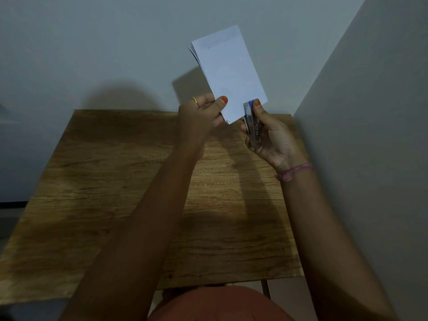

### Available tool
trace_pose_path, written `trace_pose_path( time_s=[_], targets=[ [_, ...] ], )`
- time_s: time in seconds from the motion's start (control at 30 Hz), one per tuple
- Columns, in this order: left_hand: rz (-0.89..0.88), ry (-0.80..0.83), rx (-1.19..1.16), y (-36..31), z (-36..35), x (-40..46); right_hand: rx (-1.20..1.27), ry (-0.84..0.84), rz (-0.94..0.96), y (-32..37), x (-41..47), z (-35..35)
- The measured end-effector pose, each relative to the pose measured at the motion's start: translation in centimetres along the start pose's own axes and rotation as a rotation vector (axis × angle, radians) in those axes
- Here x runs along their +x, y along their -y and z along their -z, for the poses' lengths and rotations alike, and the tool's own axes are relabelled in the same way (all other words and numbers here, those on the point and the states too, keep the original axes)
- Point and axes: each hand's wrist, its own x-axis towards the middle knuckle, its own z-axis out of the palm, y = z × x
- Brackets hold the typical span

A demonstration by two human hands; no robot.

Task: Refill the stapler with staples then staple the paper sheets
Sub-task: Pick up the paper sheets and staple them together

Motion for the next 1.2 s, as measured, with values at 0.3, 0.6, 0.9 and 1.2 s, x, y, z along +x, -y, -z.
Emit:
trace_pose_path(
  time_s=[0.3, 0.6, 0.9, 1.2],
  targets=[
    [0.005, 0.005, -0.010, 0.1, -0.6, 0.1, -0.019, 0.031, -0.030, -0.8, 0.1, -1.1],
    [-0.014, -0.010, 0.028, -0.1, -0.7, 0.0, -0.049, 0.025, -0.027, -0.9, 0.4, -1.3],
    [0.012, 0.098, -0.007, 0.3, -1.0, -0.2, -0.078, 0.013, -0.020, -0.8, 0.6, -1.6],
    [0.010, 0.140, -0.028, 1.7, -1.4, -0.1, 0.056, 0.021, 0.005, -1.0, 0.4, -2.1]
  ],
)
